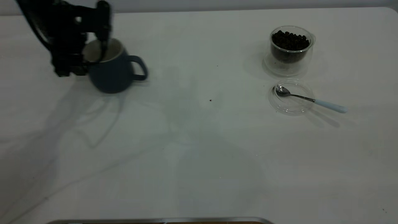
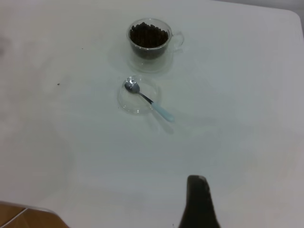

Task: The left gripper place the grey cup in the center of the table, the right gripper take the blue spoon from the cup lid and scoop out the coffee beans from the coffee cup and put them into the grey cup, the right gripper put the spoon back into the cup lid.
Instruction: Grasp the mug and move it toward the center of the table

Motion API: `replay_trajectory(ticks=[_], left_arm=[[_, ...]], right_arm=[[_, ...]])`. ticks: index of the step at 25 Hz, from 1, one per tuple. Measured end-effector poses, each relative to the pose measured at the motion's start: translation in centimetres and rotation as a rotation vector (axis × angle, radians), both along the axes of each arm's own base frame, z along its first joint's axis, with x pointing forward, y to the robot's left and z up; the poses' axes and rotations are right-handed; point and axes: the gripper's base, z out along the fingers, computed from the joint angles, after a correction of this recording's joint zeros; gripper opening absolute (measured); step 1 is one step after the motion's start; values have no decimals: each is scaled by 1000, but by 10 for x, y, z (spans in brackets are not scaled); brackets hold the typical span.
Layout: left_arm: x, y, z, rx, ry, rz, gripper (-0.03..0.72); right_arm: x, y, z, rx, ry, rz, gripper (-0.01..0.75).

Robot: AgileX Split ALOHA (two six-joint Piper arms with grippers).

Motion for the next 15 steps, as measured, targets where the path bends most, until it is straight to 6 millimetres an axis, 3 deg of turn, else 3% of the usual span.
replay_trajectory(ticks=[10, 15], left_arm=[[-11, -82, 3, -105, -109, -112, 548], [-18, -100, 7, -148, -107, -64, 548]], right_arm=[[0, 0, 0, 0, 0, 0, 588], [0, 0, 0, 0, 0, 0, 588]])
